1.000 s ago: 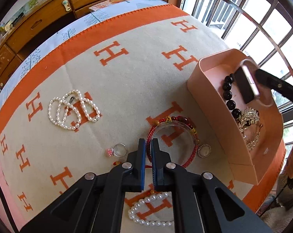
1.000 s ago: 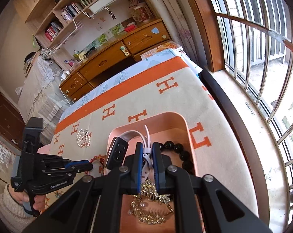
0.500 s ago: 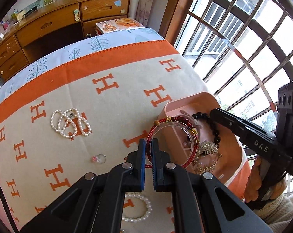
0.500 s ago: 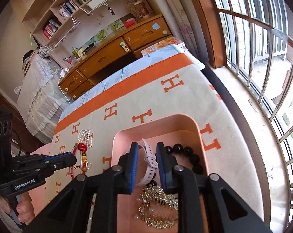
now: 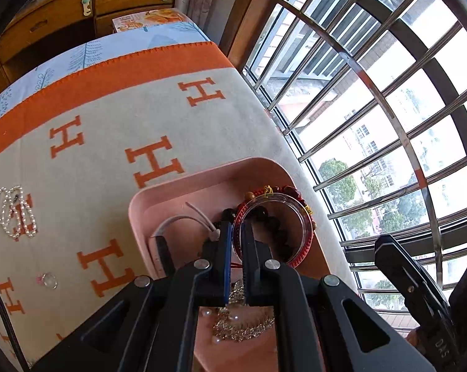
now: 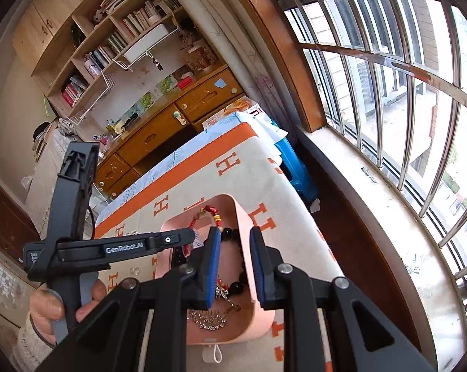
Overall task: Organize jewelry
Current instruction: 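Release the watch into the box with the right tool while the left tool drops the red bracelet in, then grasp the white pearl bracelet with the right tool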
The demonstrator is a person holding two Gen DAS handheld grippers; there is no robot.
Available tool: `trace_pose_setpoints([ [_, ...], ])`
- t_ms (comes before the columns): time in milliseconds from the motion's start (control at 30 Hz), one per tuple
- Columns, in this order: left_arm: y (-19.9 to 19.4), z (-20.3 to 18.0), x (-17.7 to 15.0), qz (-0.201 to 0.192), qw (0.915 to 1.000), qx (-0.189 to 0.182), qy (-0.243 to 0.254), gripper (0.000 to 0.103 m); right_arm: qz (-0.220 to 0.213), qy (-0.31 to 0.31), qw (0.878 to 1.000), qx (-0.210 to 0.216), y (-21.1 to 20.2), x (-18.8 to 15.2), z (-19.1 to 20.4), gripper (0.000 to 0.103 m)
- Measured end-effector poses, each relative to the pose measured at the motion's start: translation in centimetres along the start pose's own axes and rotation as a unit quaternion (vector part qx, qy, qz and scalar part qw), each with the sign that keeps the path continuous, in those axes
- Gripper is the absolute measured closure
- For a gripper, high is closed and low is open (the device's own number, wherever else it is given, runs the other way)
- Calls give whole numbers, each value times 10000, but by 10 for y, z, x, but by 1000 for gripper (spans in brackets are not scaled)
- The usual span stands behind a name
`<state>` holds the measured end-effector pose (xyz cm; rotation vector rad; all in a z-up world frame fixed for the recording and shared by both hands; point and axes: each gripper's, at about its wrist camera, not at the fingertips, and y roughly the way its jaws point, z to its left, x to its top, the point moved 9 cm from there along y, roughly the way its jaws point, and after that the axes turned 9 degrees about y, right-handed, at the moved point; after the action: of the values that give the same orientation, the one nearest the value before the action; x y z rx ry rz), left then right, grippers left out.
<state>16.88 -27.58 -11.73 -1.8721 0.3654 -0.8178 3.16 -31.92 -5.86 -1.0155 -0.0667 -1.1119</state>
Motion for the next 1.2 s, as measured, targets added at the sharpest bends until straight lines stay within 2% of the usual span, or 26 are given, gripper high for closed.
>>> trace_pose_setpoints([
  [67, 5, -4, 0, 28, 10000, 46, 73, 93, 48, -23, 10000, -1, 1, -3, -2, 83],
  [167, 1, -9, -2, -40, 9996, 140, 256, 75, 108, -99, 9999, 28, 2, -7, -1, 83],
  [300, -16, -7, -4, -177, 9977, 464, 459, 55, 191, -252, 9995, 84, 5, -15, 7, 83],
  [467, -48, 10, -19, -194, 9957, 744, 518, 53, 394, -475, 9978, 224, 9, -32, 22, 83],
  [667, -93, 42, -47, -156, 9910, 1253, 435, 49, 559, -796, 9946, 362, 6, -50, 43, 83],
  [867, -136, 65, -81, -161, 9821, 1824, 448, 48, 736, -1152, 9897, 426, 2, -70, 65, 83],
  [1200, -192, 111, -143, -292, 9763, 2142, 40, 46, 991, -1929, 9752, 435, -1, -103, 112, 83],
])
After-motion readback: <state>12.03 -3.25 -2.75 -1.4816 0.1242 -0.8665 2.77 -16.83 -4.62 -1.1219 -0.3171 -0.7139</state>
